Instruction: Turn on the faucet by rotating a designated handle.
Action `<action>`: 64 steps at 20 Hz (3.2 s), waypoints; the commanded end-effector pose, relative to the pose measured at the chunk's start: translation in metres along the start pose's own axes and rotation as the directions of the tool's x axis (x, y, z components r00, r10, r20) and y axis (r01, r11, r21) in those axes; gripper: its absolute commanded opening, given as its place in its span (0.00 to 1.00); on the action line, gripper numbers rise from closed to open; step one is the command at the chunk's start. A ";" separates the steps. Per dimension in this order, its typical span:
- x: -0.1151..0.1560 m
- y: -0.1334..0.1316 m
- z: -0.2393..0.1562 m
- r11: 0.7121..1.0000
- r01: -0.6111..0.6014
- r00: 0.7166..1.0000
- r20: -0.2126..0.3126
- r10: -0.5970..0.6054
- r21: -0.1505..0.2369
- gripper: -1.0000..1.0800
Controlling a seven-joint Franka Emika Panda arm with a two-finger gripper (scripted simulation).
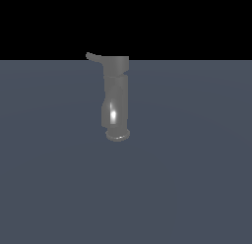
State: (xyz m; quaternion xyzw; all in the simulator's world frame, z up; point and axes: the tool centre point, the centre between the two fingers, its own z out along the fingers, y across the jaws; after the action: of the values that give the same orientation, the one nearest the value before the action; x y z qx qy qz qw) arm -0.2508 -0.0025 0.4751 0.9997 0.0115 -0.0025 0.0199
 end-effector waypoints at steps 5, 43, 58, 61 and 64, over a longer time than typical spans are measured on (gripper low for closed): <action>0.008 -0.001 0.000 0.999 -0.036 0.999 0.000 0.036 0.003 0.00; 0.194 -0.044 0.047 0.660 -0.751 0.660 0.039 0.750 0.035 0.00; 0.268 -0.072 0.099 0.352 -0.936 0.353 0.048 0.934 0.020 0.00; 0.282 -0.078 0.112 0.284 -0.959 0.285 0.048 0.957 0.017 0.00; 0.295 -0.084 0.126 0.215 -0.977 0.215 0.047 0.975 0.013 0.00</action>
State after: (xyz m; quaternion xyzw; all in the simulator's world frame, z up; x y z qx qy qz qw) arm 0.0347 0.0801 0.3517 0.7980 -0.6026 -0.0044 -0.0029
